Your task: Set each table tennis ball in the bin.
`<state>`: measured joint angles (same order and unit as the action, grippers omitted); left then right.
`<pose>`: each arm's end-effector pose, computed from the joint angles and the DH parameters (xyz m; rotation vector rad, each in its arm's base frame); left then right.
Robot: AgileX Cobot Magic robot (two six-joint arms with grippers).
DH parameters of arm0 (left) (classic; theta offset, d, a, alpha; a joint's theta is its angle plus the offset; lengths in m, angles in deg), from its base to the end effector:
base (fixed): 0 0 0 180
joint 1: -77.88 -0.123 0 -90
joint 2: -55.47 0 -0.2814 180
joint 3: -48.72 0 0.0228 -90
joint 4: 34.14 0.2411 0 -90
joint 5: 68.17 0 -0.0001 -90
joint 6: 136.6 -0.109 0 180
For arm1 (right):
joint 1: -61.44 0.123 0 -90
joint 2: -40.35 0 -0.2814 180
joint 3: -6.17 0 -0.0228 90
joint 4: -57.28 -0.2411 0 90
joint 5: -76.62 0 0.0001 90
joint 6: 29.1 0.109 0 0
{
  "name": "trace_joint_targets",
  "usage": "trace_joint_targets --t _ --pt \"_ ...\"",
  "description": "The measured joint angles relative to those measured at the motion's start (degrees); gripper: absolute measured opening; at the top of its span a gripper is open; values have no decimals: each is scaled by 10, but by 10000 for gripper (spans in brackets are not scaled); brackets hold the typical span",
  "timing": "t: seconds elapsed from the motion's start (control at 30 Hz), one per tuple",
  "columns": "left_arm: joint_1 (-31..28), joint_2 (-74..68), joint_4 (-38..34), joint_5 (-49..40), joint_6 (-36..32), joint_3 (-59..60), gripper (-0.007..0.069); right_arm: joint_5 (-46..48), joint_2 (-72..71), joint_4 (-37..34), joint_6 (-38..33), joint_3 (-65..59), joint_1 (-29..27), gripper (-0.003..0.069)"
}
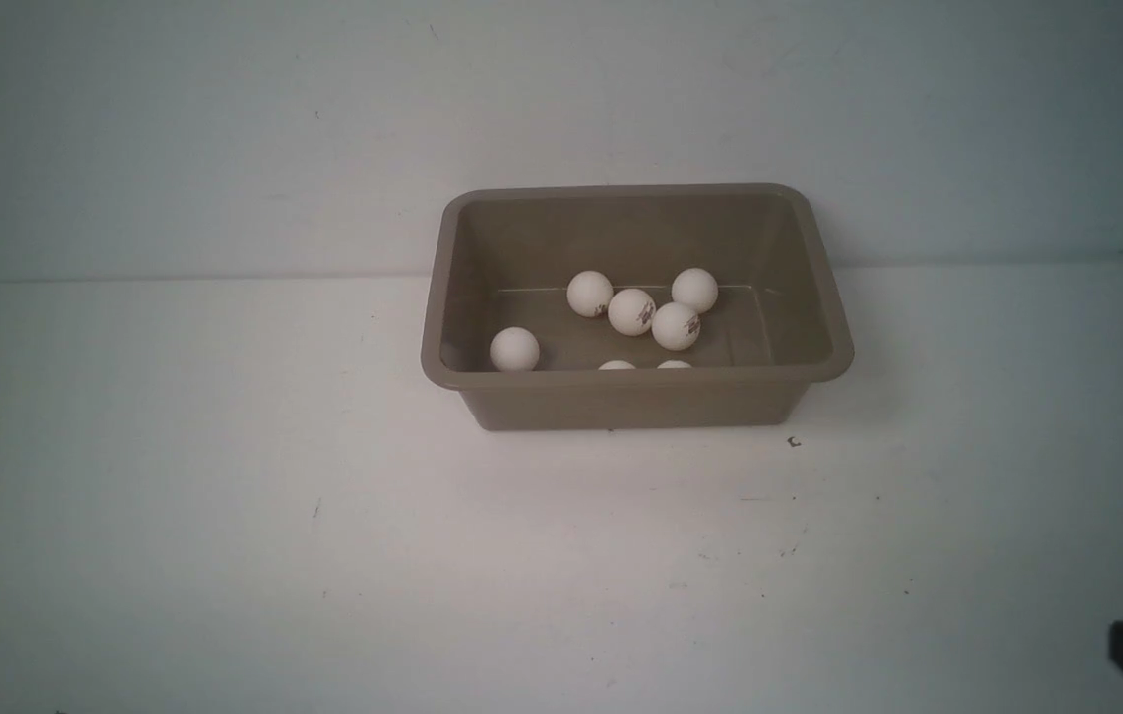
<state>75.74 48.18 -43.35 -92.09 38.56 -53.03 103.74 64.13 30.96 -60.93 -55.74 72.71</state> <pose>0.0624 -0.0048 0.1643 -0.0513 1.9050 -0.0790 0.0754 0.0375 0.2401 -0.4570 1.8702 0.2334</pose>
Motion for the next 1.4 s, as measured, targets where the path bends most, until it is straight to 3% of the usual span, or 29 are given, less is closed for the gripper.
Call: trace_joint_targets --t 0.23,0.57,0.87,1.4 --pt "0 0 0 0 0 0 531 -28 -106 95 146 -19 -51 426" --pt "0 0 0 0 0 0 531 -52 -165 207 282 -118 -73 426" --pt "0 0 0 0 0 0 531 -36 -166 250 282 -147 -85 426" --pt "0 0 0 0 0 0 531 -26 -166 254 277 -161 -109 426"
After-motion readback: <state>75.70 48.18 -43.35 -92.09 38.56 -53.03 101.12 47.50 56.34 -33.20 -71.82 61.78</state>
